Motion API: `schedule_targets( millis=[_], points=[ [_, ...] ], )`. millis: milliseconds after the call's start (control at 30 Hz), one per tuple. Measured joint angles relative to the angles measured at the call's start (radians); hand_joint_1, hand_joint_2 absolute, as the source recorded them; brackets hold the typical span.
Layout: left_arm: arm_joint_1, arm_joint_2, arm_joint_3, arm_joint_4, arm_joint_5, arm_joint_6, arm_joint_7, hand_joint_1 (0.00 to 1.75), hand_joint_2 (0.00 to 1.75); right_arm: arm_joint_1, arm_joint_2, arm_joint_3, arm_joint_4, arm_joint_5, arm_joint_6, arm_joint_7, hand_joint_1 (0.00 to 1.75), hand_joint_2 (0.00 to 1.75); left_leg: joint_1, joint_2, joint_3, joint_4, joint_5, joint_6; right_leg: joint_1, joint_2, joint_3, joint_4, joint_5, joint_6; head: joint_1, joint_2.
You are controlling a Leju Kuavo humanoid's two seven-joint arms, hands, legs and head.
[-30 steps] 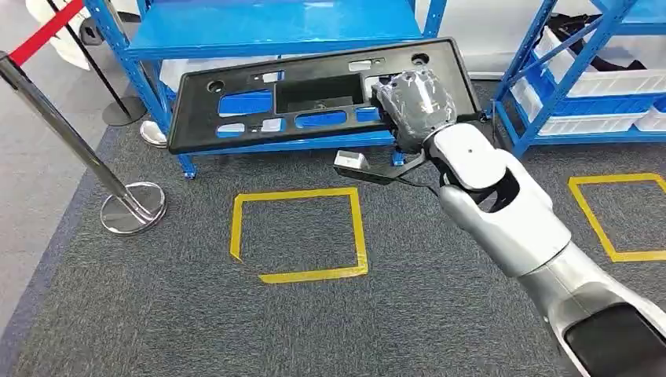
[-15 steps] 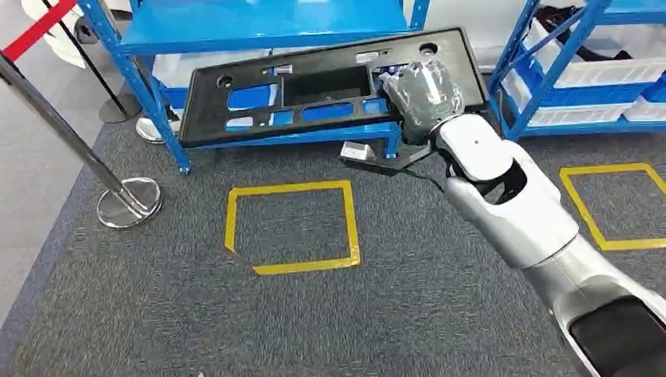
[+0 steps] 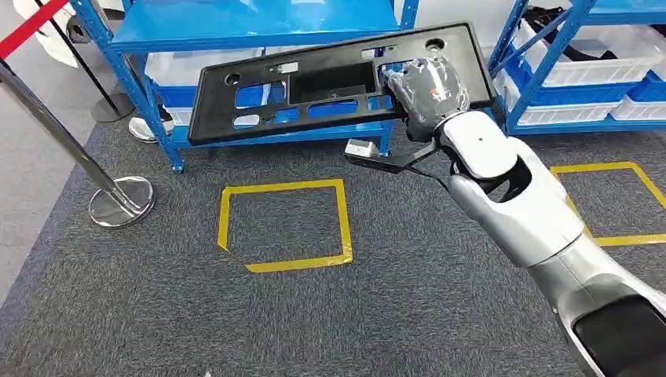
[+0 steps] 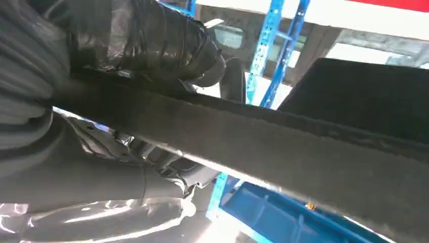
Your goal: Take the parts from the cabinet and place them on the table.
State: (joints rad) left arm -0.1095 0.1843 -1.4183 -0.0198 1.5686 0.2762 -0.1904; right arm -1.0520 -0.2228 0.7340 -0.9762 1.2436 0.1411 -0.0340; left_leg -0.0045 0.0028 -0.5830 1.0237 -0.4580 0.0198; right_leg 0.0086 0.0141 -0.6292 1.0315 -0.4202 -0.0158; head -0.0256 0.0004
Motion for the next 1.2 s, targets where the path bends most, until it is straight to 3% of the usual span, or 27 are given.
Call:
schedule_targets(
  millis=[67,100,167,200,233,267,300,367,400,500,567,600,633,700,733,767,800,833,867,900,933,967,1033,1067,1100,1133,1200],
  points=[
    [0.000,-0.006,0.000,0.000,0.000,-0.001,-0.001,0.00,1.75,-0.016,0.000,0.000,0.003,0.000,0.014,0.007,1.75,1.75,0.007,0.009,0.006,-0.022,0.017,0.009,0.000,0.001,-0.007,0.015,-0.014,0.007,0.001,0.000],
    [-0.002,-0.007,0.000,-0.001,0.000,-0.001,-0.002,0.00,1.75,-0.032,0.000,0.000,0.005,0.000,0.021,0.012,1.75,1.75,0.007,0.009,0.004,-0.027,0.022,0.014,0.000,-0.001,-0.026,0.053,-0.048,0.013,0.002,0.000],
    [-0.003,-0.009,0.000,-0.001,0.000,-0.001,-0.003,0.00,1.75,-0.047,0.001,0.000,0.010,0.001,0.023,0.018,1.75,1.75,0.007,0.015,0.000,-0.026,0.023,0.016,-0.006,-0.002,-0.095,0.214,-0.130,0.022,0.001,0.000],
    [-0.003,-0.010,0.000,-0.001,0.000,-0.001,-0.003,0.00,1.75,-0.047,0.003,0.000,0.011,0.002,0.023,0.018,1.75,1.75,0.007,0.018,-0.001,-0.026,0.023,0.016,-0.010,-0.003,-0.122,0.280,-0.153,0.026,0.001,0.000],
    [-0.003,-0.011,0.000,-0.001,0.000,-0.002,-0.003,0.00,1.75,-0.047,0.003,0.000,0.014,0.002,0.024,0.018,1.75,1.75,0.008,0.020,-0.001,-0.026,0.023,0.016,-0.014,-0.005,-0.133,0.308,-0.153,0.029,0.001,0.000],
    [-0.002,-0.013,0.000,-0.001,0.000,-0.003,-0.003,0.00,1.75,-0.047,0.003,0.000,0.016,0.002,0.024,0.017,1.75,1.75,0.009,0.021,-0.001,-0.025,0.023,0.015,-0.019,-0.008,-0.118,0.282,-0.128,0.033,0.002,0.000],
    [-0.003,-0.015,0.000,-0.002,0.000,-0.003,-0.003,0.00,1.75,-0.047,0.003,0.000,0.018,0.002,0.024,0.017,1.75,1.75,0.011,0.022,-0.001,-0.023,0.022,0.014,-0.022,-0.011,-0.083,0.219,-0.090,0.035,0.001,0.000],
    [-0.003,-0.018,0.000,-0.002,0.000,-0.003,-0.003,0.00,1.75,-0.054,0.003,0.000,0.018,0.002,0.024,0.018,1.75,1.75,0.014,0.024,0.000,-0.016,0.018,0.006,-0.023,-0.032,0.018,0.030,-0.011,0.032,0.002,0.000],
    [-0.003,-0.019,0.000,-0.002,0.000,-0.003,-0.003,0.00,1.75,-0.059,0.003,0.000,0.019,0.002,0.024,0.018,1.75,1.75,0.010,0.026,-0.004,-0.013,0.017,-0.001,-0.013,-0.044,0.033,0.008,-0.030,0.028,0.001,0.000],
    [-0.003,-0.021,0.000,-0.002,0.000,-0.003,-0.003,0.00,1.75,-0.063,0.010,0.000,0.019,0.002,0.024,0.018,1.75,1.75,0.013,0.037,-0.007,-0.014,0.022,-0.017,-0.004,-0.032,0.023,-0.001,-0.024,0.012,0.000,0.000],
    [-0.004,-0.020,0.000,-0.002,0.000,-0.003,-0.003,0.00,1.75,-0.066,0.010,0.000,0.019,0.002,0.024,0.018,1.75,1.75,0.016,0.031,-0.012,-0.005,0.009,-0.030,-0.014,-0.029,0.032,-0.023,-0.011,-0.008,0.000,0.000],
    [-0.003,-0.020,0.000,-0.002,0.000,-0.003,-0.003,0.00,1.75,-0.069,0.011,0.000,0.019,0.002,0.024,0.018,1.75,1.75,0.016,0.019,-0.026,0.028,-0.018,-0.030,-0.014,-0.026,0.031,-0.027,-0.007,-0.018,0.001,0.000],
    [-0.003,-0.022,0.000,-0.003,0.000,-0.003,-0.003,0.00,1.75,-0.072,0.015,0.000,0.019,0.002,0.024,0.018,1.75,1.75,0.017,0.011,-0.057,0.098,-0.059,-0.031,-0.013,-0.022,0.030,-0.027,-0.005,-0.022,-0.001,0.000],
    [-0.001,-0.023,0.000,-0.005,0.000,-0.003,-0.003,0.00,1.75,-0.072,0.020,0.000,0.020,0.002,0.024,0.018,1.75,1.75,0.017,0.005,-0.131,0.262,-0.127,-0.035,-0.009,-0.011,0.026,-0.025,-0.004,-0.023,0.000,0.000],
    [-0.001,-0.023,0.000,-0.005,0.000,-0.003,-0.003,0.00,1.75,-0.072,0.020,0.000,0.021,0.002,0.024,0.018,1.75,1.75,0.017,0.005,-0.150,0.300,-0.132,-0.036,-0.008,-0.008,0.025,-0.024,-0.004,-0.024,-0.001,0.000],
    [-0.002,-0.023,0.000,-0.005,0.000,-0.003,-0.003,0.00,1.75,-0.070,0.021,0.000,0.021,0.002,0.024,0.016,1.75,1.75,0.017,0.005,-0.149,0.296,-0.113,-0.035,-0.008,0.000,0.023,-0.021,-0.004,-0.024,0.000,0.000],
    [-0.002,-0.023,0.000,-0.005,0.000,-0.003,-0.003,0.00,1.75,-0.070,0.021,0.000,0.021,0.002,0.024,0.016,1.75,1.75,0.017,0.005,-0.125,0.245,-0.079,-0.034,-0.008,0.008,0.020,-0.016,-0.004,-0.023,0.000,0.000],
    [-0.002,-0.023,0.000,-0.005,0.000,-0.003,-0.003,0.00,1.75,-0.073,0.021,0.000,0.021,0.002,0.024,0.019,1.75,1.75,0.019,-0.001,-0.078,0.152,-0.031,-0.033,-0.010,0.019,0.018,-0.009,-0.006,-0.021,0.000,0.000],
    [-0.002,-0.022,0.000,-0.005,0.000,-0.003,-0.002,0.00,1.75,-0.075,0.021,0.000,0.021,0.002,0.024,0.021,1.75,1.75,0.022,-0.025,-0.032,0.063,0.006,-0.031,-0.011,0.027,0.016,-0.002,-0.008,-0.017,-0.001,0.000],
    [-0.001,-0.022,0.000,-0.005,0.000,-0.003,0.000,0.00,1.75,-0.078,0.023,0.000,0.021,0.003,0.024,0.023,1.75,1.75,0.028,-0.080,-0.010,0.018,-0.005,-0.030,-0.012,0.029,0.008,0.002,-0.009,-0.013,0.000,0.000],
    [0.001,-0.023,0.000,-0.005,0.000,-0.002,0.002,0.00,1.75,-0.081,0.024,0.000,0.021,0.007,0.024,0.026,1.75,1.75,0.025,-0.077,-0.005,0.004,-0.004,-0.031,-0.007,0.040,0.000,0.012,-0.008,-0.006,0.000,0.000],
    [0.002,-0.023,0.001,-0.005,0.000,-0.001,0.004,0.00,1.75,-0.080,0.027,0.000,0.020,0.012,0.024,0.027,1.75,1.75,0.021,-0.065,-0.007,0.009,-0.003,-0.029,-0.013,0.049,-0.004,0.007,-0.003,0.002,0.000,0.000],
    [0.002,-0.023,0.001,-0.005,0.000,0.002,0.004,0.00,1.75,-0.079,0.028,0.000,0.020,0.031,0.024,0.021,1.75,1.75,0.018,-0.050,-0.008,0.005,0.003,-0.019,-0.016,0.063,-0.007,0.001,0.006,0.016,0.001,0.000],
    [0.001,-0.024,0.002,-0.005,0.000,0.002,0.003,0.00,1.75,-0.081,0.026,0.000,0.021,0.040,0.024,0.018,1.75,1.75,0.026,-0.040,-0.005,-0.008,0.012,-0.008,-0.014,0.061,-0.011,0.005,0.001,0.019,0.000,0.000],
    [-0.001,-0.026,0.004,-0.005,0.000,0.002,0.003,0.00,1.75,-0.084,0.025,0.000,0.021,0.047,0.022,0.016,1.75,1.75,0.024,-0.032,-0.004,-0.012,0.016,-0.002,-0.014,0.031,-0.020,0.026,-0.019,0.022,0.001,0.000],
    [-0.001,-0.026,0.007,-0.005,0.000,0.002,0.000,0.00,1.75,-0.085,0.025,0.000,0.021,0.053,0.020,0.014,1.75,1.75,0.024,-0.026,-0.005,-0.014,0.018,0.003,-0.013,0.011,-0.043,0.082,-0.059,0.027,0.001,0.000],
    [0.000,-0.025,0.010,-0.005,0.000,0.003,0.000,0.00,1.75,-0.081,0.025,0.000,0.021,0.058,0.019,0.014,1.75,1.75,0.022,-0.015,-0.009,-0.013,0.019,0.004,-0.016,-0.003,-0.111,0.234,-0.130,0.035,0.001,0.000]
  ],
)
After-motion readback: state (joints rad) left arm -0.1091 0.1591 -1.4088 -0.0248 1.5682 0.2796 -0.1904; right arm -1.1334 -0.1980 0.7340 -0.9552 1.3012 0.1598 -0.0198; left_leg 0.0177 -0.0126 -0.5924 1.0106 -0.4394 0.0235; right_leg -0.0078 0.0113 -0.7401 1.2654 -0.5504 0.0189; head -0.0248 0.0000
